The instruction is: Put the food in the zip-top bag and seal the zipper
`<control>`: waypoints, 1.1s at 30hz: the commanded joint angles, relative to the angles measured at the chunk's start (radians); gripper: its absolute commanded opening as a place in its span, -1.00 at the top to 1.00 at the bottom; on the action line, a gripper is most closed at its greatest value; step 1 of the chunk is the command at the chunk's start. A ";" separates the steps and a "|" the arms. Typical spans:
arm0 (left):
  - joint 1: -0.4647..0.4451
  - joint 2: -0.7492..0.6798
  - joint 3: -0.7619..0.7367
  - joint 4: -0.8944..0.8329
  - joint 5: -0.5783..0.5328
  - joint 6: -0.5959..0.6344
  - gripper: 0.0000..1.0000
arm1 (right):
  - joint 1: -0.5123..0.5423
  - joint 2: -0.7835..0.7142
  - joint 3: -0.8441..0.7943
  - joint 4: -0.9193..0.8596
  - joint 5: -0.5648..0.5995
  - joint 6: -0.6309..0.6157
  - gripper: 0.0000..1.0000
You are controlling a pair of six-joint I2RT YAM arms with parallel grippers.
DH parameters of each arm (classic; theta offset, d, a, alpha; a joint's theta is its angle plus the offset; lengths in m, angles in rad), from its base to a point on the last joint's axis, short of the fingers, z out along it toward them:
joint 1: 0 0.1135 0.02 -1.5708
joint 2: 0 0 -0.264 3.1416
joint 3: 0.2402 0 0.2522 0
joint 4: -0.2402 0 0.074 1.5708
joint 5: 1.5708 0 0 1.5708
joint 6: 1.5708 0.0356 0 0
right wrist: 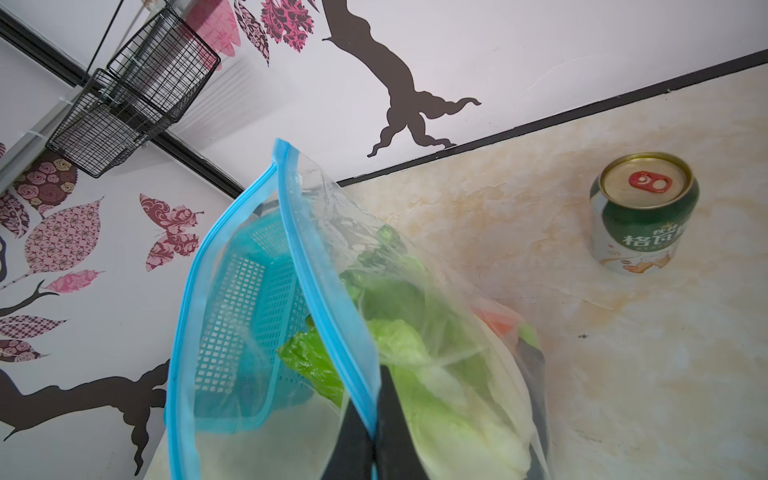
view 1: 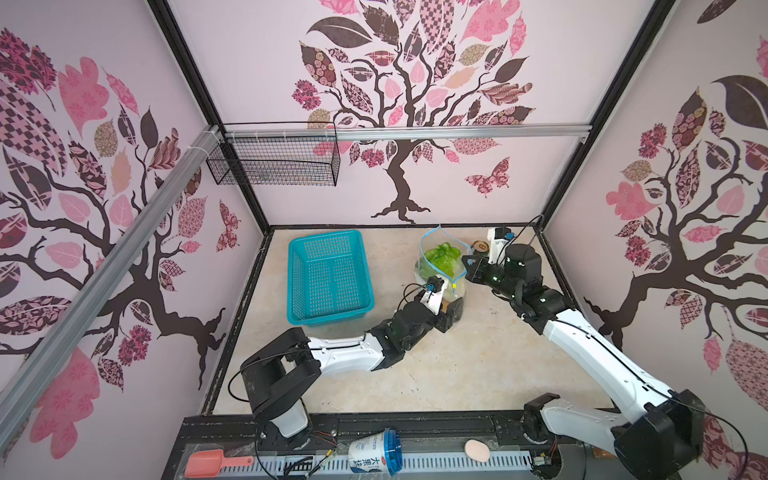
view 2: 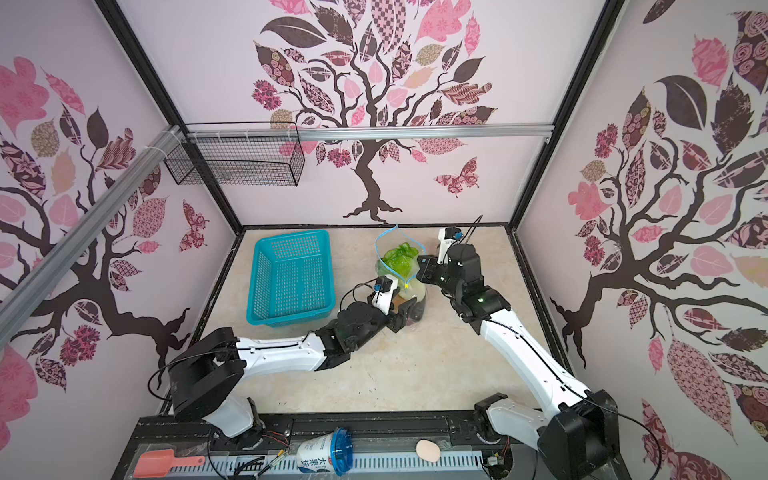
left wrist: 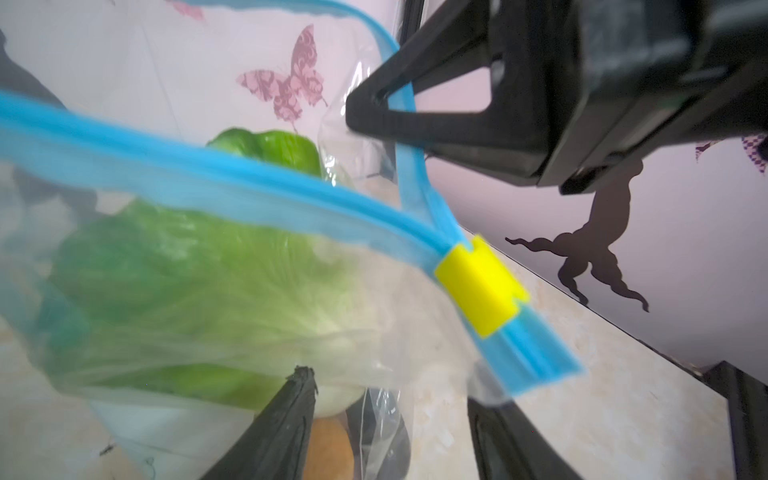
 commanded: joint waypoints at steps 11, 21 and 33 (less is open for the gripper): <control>0.032 -0.052 0.064 -0.006 0.035 0.025 1.00 | -0.004 -0.079 -0.009 -0.031 0.037 -0.006 1.00; 0.218 -0.285 0.093 -0.205 0.423 0.112 1.00 | -0.004 -0.159 0.054 -0.062 -0.014 0.003 1.00; 0.401 -0.264 0.159 -0.383 0.739 0.193 1.00 | -0.004 -0.175 0.016 0.005 -0.128 0.042 0.15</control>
